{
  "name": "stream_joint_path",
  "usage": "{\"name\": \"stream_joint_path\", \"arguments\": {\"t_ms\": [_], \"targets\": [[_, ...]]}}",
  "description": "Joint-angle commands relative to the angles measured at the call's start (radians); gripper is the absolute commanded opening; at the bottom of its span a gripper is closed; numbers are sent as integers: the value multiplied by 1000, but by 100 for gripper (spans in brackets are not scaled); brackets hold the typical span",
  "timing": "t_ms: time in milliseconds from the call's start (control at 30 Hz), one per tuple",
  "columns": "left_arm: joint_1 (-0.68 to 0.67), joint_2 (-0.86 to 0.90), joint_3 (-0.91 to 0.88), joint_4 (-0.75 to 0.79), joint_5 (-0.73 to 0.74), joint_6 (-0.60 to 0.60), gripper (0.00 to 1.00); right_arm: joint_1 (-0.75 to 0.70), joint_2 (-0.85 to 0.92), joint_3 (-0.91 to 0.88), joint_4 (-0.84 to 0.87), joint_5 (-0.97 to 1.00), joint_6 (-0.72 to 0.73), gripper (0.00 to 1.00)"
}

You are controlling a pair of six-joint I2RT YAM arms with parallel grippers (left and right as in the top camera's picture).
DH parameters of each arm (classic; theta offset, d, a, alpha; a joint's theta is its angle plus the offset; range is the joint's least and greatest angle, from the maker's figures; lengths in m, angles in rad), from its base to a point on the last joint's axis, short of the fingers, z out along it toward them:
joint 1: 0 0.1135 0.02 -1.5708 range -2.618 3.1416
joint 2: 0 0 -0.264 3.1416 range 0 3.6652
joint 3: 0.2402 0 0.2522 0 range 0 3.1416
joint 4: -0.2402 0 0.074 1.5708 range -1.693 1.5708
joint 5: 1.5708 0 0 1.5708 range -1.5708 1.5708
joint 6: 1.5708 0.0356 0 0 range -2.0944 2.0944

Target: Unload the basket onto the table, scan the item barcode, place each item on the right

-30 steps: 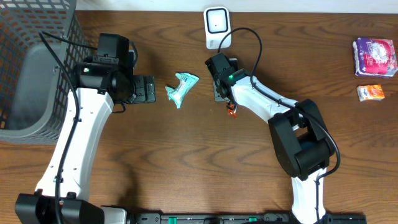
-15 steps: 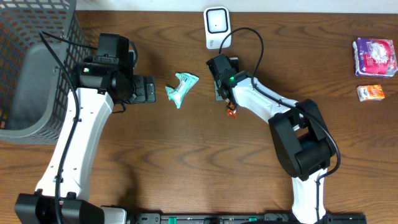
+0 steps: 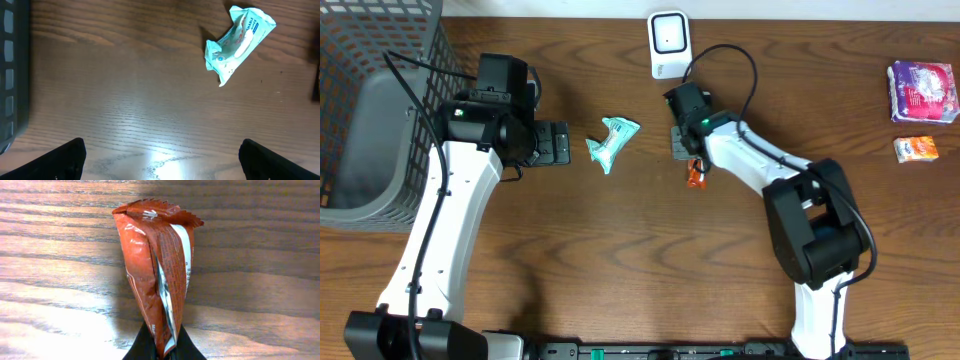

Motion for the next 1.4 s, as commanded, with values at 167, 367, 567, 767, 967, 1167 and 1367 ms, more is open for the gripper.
{"name": "stream_joint_path", "arguments": {"t_ms": [167,367,567,767,967,1167,1367], "targets": [[1,4,-3,-3,-16,-8,98,-145,-43,-21,-6,-547,-25,1],[1,4,-3,-3,-16,-8,98,-229,-42,-23,7,-890,-79,1],[1,4,-3,-3,-16,-8,98,-236,-34,-26,8,-924,-34,1],[1,4,-3,-3,-16,-8,98,-228,2,-37,74,-982,46,1],[1,4,-3,-3,-16,-8,98,-231,71,-43,144,-1065,115,1],[1,4,-3,-3,-16,-8,98,-238,151,-43,201,-1080,145,1],[1,4,-3,-3,-16,-8,98,-267,137,-42,111,-941,79,16]]}}
